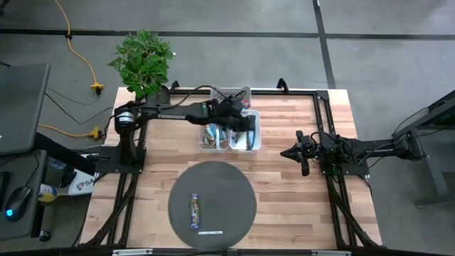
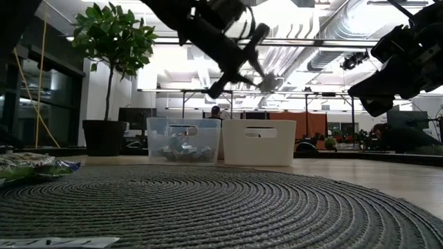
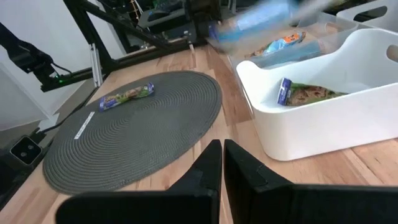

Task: Pick and place Granola Bars by type
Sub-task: Put the blue granola bar into the white bin

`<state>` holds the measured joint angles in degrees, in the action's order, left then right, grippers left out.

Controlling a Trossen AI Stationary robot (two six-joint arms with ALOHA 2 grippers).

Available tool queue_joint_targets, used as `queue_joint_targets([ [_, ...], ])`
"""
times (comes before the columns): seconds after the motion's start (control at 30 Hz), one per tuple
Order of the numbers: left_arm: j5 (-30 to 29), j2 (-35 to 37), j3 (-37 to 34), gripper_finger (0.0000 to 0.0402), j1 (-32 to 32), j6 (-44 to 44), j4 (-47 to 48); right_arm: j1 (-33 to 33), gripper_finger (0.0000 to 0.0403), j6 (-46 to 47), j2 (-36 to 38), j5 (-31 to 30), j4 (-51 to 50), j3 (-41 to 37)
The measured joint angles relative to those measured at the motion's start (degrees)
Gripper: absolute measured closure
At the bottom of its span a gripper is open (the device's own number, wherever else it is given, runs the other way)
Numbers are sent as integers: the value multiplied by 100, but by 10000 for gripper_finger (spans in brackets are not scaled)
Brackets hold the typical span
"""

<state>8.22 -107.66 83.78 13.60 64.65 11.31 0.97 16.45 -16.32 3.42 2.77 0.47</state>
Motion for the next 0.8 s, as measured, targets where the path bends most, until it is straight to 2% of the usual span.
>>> queue_joint_targets([
  [0.2,-223,-297,641,340,188,-534,1269,0,403,0,-20,2,-22,1],
  [0.33,-414,-509,1093,340,186,-783,1774,0,402,0,-18,2,-15,2],
  [0.57,-571,-890,1468,340,180,-878,2359,0,402,-1,-15,1,-32,0],
  [0.8,-583,-1002,1490,340,178,-871,2368,0,402,0,-18,0,-38,0],
])
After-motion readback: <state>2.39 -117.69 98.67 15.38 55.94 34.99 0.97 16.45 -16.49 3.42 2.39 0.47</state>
